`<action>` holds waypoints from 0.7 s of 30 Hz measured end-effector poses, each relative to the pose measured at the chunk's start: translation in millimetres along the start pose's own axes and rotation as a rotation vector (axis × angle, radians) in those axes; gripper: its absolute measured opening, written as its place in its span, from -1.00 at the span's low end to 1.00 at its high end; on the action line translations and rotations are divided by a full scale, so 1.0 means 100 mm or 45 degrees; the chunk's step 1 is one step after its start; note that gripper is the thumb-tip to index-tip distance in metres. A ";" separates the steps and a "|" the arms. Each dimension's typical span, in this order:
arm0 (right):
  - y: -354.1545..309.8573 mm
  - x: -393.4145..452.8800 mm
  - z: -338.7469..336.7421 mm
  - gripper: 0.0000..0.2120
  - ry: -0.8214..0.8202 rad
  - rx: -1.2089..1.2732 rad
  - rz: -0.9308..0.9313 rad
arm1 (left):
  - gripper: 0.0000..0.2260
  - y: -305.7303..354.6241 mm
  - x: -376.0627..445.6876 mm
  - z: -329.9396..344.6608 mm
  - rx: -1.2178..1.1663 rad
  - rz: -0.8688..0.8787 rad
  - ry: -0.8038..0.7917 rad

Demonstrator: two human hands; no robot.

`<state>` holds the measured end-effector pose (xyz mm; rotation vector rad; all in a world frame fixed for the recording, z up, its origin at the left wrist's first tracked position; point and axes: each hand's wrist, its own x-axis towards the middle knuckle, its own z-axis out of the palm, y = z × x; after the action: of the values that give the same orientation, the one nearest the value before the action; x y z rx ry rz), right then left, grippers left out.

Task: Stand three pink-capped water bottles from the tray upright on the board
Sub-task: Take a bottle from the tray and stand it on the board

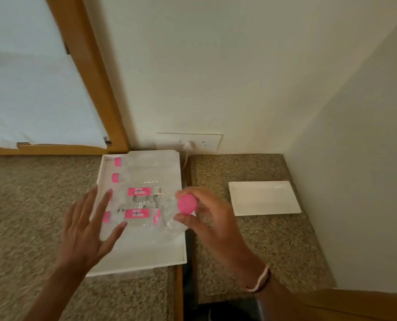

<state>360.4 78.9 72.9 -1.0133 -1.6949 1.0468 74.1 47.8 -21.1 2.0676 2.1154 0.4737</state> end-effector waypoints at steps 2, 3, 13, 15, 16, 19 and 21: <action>-0.01 0.03 -0.30 -0.67 0.024 -0.030 -0.016 | -0.19 0.31 0.14 0.04 -0.021 0.074 0.026; 0.01 0.05 -0.47 -0.68 0.033 -0.061 -0.022 | -0.20 0.48 0.20 0.09 -0.040 0.094 0.033; 0.79 0.30 -1.65 -0.61 0.200 -0.347 0.000 | -0.17 2.08 0.52 1.21 -0.116 0.276 -0.077; 0.96 0.33 -1.74 -0.61 0.180 -0.374 0.026 | -0.16 2.18 0.56 1.45 -0.090 0.254 -0.153; 1.04 0.35 -1.76 -0.61 0.167 -0.379 0.046 | -0.15 2.19 0.57 1.56 -0.085 0.243 -0.184; 1.22 0.35 -1.81 -0.61 0.126 -0.357 0.113 | -0.13 2.19 0.58 1.86 -0.081 0.226 -0.266; 1.31 0.32 -1.83 -0.60 0.096 -0.365 0.142 | -0.14 2.17 0.56 2.01 -0.089 0.237 -0.310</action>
<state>547.8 189.7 7.0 -1.3266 -1.7754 0.8378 341.4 128.1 -133.3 2.1680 1.7580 0.2949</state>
